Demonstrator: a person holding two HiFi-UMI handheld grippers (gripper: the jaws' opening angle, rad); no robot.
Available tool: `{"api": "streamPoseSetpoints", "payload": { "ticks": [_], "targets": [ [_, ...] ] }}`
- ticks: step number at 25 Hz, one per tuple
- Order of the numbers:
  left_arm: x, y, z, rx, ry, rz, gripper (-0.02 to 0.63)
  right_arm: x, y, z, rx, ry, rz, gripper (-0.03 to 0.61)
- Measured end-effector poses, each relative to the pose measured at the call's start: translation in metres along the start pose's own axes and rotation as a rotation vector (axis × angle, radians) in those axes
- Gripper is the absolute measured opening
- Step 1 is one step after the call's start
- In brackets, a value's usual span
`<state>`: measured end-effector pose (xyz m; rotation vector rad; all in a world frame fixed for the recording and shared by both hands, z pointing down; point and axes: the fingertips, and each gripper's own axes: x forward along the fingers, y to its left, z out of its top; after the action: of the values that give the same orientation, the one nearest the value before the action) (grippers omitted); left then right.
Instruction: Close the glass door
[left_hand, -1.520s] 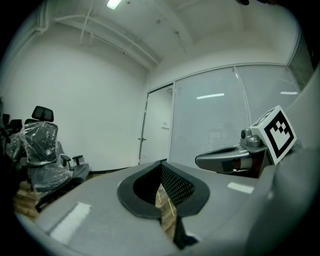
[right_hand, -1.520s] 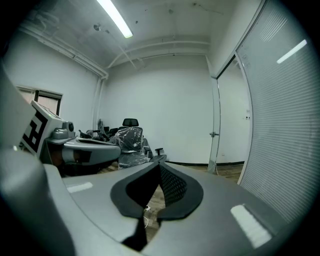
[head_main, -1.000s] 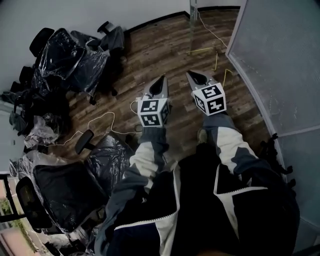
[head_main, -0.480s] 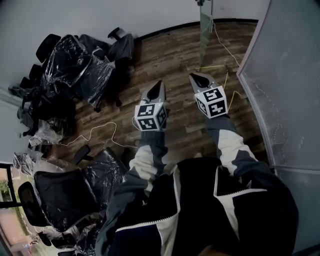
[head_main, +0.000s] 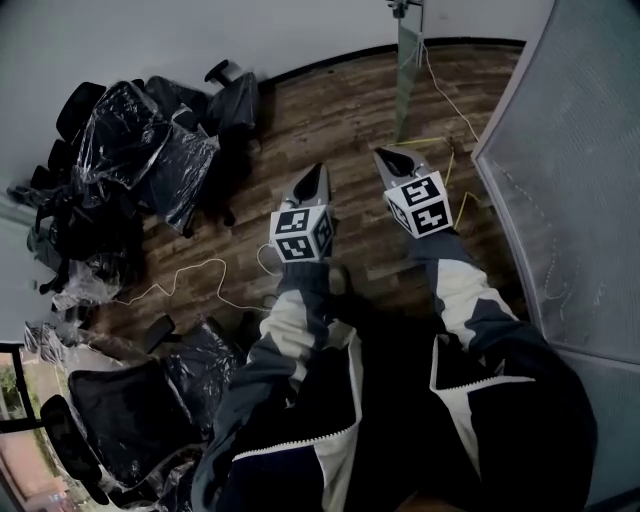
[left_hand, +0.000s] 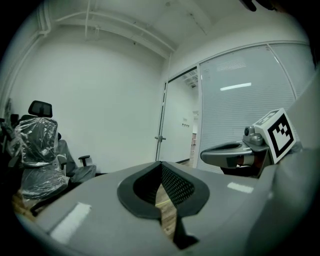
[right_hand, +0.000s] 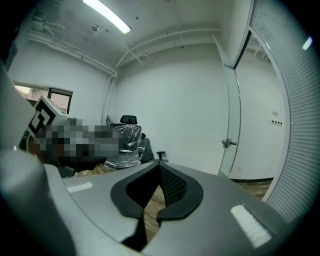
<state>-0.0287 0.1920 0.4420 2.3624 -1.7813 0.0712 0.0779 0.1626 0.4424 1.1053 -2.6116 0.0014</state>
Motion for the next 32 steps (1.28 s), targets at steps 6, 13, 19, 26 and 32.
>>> {"api": "streamPoseSetpoints", "payload": {
  "ticks": [6,13,19,26,32],
  "targets": [
    [0.077,0.049,0.015,-0.017,-0.012,-0.073,0.003,0.071,-0.035,0.009,-0.027,0.045,-0.061,0.005],
    [0.153,0.140,0.052,-0.010,-0.014,-0.155,0.003,0.175,-0.055,0.049,-0.005,0.064,-0.138,0.005],
    [0.194,0.187,0.047,-0.018,0.005,-0.176,0.003,0.232,-0.069,0.058,-0.015,0.076,-0.166,0.005],
    [0.240,0.217,0.054,-0.024,0.012,-0.173,0.003,0.282,-0.098,0.070,-0.007,0.073,-0.167,0.005],
    [0.302,0.245,0.066,0.001,0.031,-0.128,0.003,0.345,-0.146,0.073,0.030,0.056,-0.132,0.005]
  ]
}}
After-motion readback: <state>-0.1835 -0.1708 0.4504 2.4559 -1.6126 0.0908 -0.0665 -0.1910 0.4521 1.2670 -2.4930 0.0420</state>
